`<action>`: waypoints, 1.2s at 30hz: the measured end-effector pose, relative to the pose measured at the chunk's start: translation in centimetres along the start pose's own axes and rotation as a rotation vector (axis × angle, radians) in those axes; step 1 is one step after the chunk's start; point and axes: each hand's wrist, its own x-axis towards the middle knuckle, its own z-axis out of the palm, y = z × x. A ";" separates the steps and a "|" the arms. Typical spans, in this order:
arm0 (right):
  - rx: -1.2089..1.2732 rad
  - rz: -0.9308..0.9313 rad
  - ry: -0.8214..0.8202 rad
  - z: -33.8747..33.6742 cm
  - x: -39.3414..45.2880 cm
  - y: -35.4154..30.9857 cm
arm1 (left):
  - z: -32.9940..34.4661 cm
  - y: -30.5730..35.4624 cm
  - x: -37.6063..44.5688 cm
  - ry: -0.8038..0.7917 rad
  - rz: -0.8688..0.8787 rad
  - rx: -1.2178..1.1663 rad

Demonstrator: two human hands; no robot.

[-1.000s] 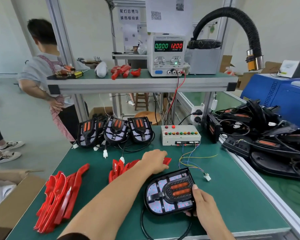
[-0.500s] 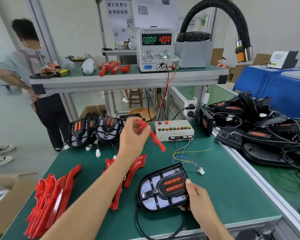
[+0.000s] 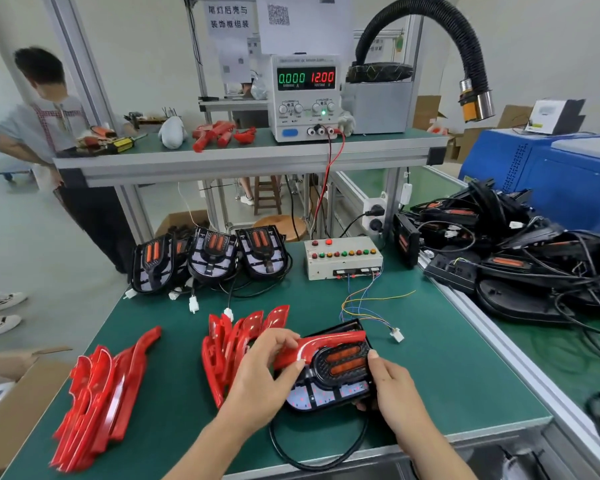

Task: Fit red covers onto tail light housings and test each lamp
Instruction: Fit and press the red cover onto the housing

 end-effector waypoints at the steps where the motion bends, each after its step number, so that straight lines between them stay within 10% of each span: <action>1: -0.004 0.002 0.005 0.0 0.0 0.1 | -0.2 -0.1 -0.1 0.011 0.031 0.071; 26: -0.012 -0.061 0.033 0.0 0.0 0.7 | 1.2 0.7 -0.8 0.157 -0.006 0.272; 36: 0.163 -0.095 -0.007 -0.7 0.2 1.7 | 1.2 1.5 0.8 -0.095 -0.559 -0.395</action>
